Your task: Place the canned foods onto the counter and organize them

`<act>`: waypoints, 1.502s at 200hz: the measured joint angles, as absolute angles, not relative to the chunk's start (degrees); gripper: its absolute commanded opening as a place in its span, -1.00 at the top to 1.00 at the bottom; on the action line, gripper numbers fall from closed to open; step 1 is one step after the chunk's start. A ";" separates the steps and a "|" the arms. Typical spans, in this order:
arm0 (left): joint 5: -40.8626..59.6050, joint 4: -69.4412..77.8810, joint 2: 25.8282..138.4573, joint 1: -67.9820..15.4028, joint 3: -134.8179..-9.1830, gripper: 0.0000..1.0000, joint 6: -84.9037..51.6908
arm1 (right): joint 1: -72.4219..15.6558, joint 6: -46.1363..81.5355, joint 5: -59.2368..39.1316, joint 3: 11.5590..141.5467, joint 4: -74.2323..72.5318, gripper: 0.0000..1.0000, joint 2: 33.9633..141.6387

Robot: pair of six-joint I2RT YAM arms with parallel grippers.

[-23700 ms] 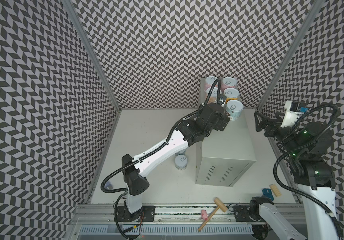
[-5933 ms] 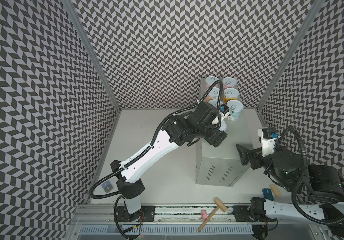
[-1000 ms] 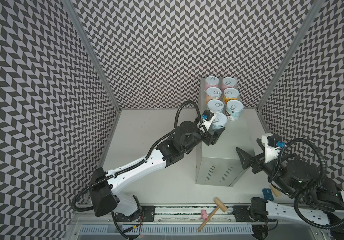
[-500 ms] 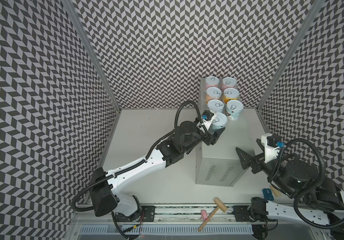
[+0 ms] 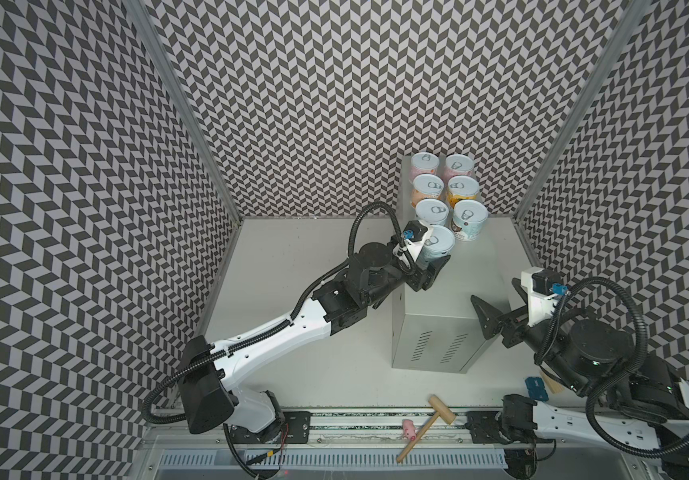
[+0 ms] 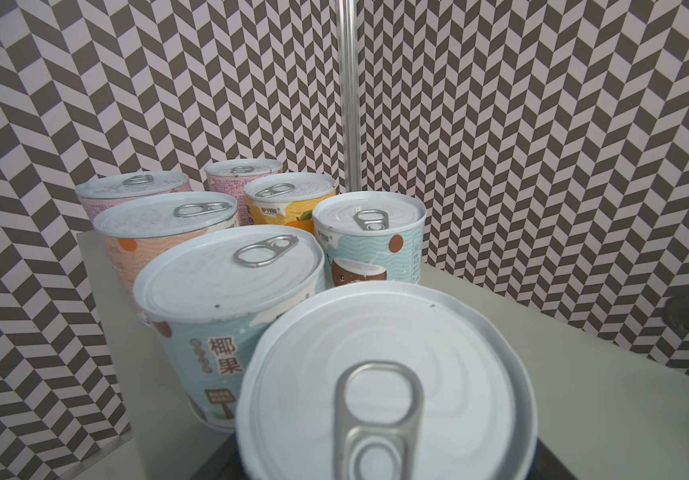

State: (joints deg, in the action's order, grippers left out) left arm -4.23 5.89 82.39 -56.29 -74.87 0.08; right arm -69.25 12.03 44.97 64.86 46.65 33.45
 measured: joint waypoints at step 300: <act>-19.09 -17.85 59.00 -58.08 -70.59 -1.00 -1.37 | -69.25 15.68 48.12 75.11 48.05 -0.98 46.92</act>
